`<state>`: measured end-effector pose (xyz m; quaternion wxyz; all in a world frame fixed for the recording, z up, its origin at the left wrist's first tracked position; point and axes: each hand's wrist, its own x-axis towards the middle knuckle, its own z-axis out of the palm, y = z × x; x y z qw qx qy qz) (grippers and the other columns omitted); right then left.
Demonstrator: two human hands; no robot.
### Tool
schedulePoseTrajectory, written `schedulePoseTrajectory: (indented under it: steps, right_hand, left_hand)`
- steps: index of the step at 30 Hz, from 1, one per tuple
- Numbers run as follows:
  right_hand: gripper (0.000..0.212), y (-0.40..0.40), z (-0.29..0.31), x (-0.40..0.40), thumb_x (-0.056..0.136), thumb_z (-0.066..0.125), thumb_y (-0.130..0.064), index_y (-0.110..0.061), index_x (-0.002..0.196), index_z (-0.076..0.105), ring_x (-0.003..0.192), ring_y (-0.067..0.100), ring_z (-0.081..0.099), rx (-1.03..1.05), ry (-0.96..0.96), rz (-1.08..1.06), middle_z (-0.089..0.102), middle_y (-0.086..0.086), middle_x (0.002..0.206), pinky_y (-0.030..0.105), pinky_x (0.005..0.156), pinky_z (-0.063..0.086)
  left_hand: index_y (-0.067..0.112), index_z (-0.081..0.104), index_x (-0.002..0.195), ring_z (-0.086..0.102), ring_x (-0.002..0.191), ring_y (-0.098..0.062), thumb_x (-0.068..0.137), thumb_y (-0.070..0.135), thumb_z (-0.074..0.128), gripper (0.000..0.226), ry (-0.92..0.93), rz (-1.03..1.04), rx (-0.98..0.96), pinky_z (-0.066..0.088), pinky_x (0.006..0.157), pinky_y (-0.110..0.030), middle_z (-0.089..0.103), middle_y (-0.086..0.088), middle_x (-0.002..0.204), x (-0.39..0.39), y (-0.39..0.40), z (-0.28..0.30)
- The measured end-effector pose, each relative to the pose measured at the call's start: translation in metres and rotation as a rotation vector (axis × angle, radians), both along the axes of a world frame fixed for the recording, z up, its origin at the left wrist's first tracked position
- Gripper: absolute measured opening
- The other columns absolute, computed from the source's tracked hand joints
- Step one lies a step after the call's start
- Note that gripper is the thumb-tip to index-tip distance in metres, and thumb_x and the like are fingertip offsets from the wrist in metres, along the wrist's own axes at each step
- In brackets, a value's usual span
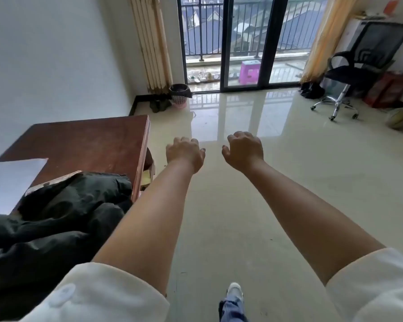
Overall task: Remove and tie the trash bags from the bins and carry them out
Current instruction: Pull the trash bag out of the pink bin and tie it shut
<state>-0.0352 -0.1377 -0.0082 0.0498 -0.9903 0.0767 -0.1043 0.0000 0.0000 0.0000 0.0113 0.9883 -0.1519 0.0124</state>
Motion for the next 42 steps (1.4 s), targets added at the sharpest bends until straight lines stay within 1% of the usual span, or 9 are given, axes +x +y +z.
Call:
schedulePoseTrajectory:
  steps: [1,4,7,12,18,24,31,37,42]
  right_hand:
    - [0.038,-0.005,-0.009,0.016,0.091,0.041,-0.028,-0.001,0.114,0.056,0.116,0.033,0.048,0.001,0.041,-0.01,0.058,0.016,0.12,0.038,0.091,0.039]
    - [0.037,-0.033,-0.04,0.08,0.092,0.04,-0.028,-0.002,0.113,0.056,0.115,0.033,0.049,0.011,0.084,-0.013,0.058,0.016,0.121,0.037,0.091,0.04]
    - [0.037,-0.061,-0.051,0.16,0.092,0.039,-0.029,-0.002,0.114,0.055,0.115,0.032,0.049,0.038,0.134,0.011,0.057,0.015,0.122,0.036,0.092,0.039]
    - [0.038,-0.099,-0.043,0.286,0.092,0.039,-0.029,-0.003,0.115,0.054,0.116,0.033,0.048,0.044,0.145,0.037,0.056,0.016,0.122,0.037,0.092,0.039]
    - [0.038,-0.119,-0.034,0.446,0.093,0.039,-0.028,-0.002,0.115,0.054,0.115,0.033,0.048,0.047,0.124,0.088,0.056,0.017,0.121,0.037,0.092,0.039]
    - [0.038,-0.121,-0.03,0.643,0.093,0.038,-0.027,-0.002,0.116,0.054,0.111,0.033,0.051,0.02,0.058,0.134,0.058,0.016,0.119,0.038,0.089,0.041]
    - [0.038,-0.128,-0.026,0.849,0.094,0.036,-0.027,-0.003,0.118,0.053,0.112,0.033,0.05,0.025,0.13,0.124,0.056,0.017,0.121,0.038,0.088,0.041]
    - [0.038,-0.153,-0.046,1.02,0.094,0.036,-0.027,-0.003,0.118,0.053,0.112,0.032,0.05,0.044,0.155,0.112,0.056,0.016,0.121,0.037,0.088,0.041]
    - [0.035,-0.187,-0.065,1.194,0.093,0.036,-0.024,-0.001,0.112,0.054,0.111,0.033,0.049,0.078,0.182,0.11,0.056,0.016,0.118,0.037,0.088,0.04]
  left_hand:
    - [0.008,0.043,0.128,0.038,0.125,-0.029,0.096,0.037,0.029,0.045,0.05,0.008,0.021,0.037,0.096,-0.039,0.046,-0.014,0.134,0.014,-0.006,-0.008]
    - [0.007,0.043,0.128,0.038,0.126,-0.029,0.096,0.035,0.03,0.045,0.093,0.029,0.025,0.036,0.098,-0.039,0.045,-0.014,0.136,0.081,-0.028,-0.036]
    - [0.006,0.044,0.127,0.04,0.124,-0.029,0.096,0.034,0.03,0.044,0.113,0.049,0.031,0.037,0.097,-0.039,0.047,-0.014,0.134,0.16,-0.056,-0.043]
    - [0.006,0.044,0.127,0.04,0.123,-0.029,0.096,0.035,0.029,0.044,0.102,0.071,0.053,0.037,0.097,-0.039,0.048,-0.016,0.132,0.282,-0.093,-0.028]
    - [0.004,0.046,0.124,0.042,0.121,-0.03,0.096,0.034,0.03,0.044,0.093,0.126,0.031,0.039,0.094,-0.038,0.05,-0.016,0.13,0.43,-0.104,-0.03]
    - [0.004,0.046,0.124,0.043,0.12,-0.03,0.096,0.033,0.03,0.043,0.045,0.173,-0.004,0.039,0.094,-0.037,0.048,-0.016,0.13,0.622,-0.102,-0.035]
    - [0.005,0.041,0.129,0.038,0.124,-0.029,0.096,0.034,0.029,0.045,0.103,0.186,0.0,0.04,0.094,-0.038,0.045,-0.016,0.134,0.83,-0.112,-0.026]
    - [0.006,0.043,0.128,0.04,0.123,-0.029,0.097,0.034,0.029,0.045,0.123,0.176,0.039,0.037,0.097,-0.037,0.046,-0.015,0.133,1.0,-0.136,-0.046]
    - [0.007,0.043,0.129,0.039,0.124,-0.029,0.096,0.036,0.03,0.046,0.17,0.233,0.034,0.037,0.098,-0.038,0.046,-0.014,0.134,1.172,-0.169,-0.065]
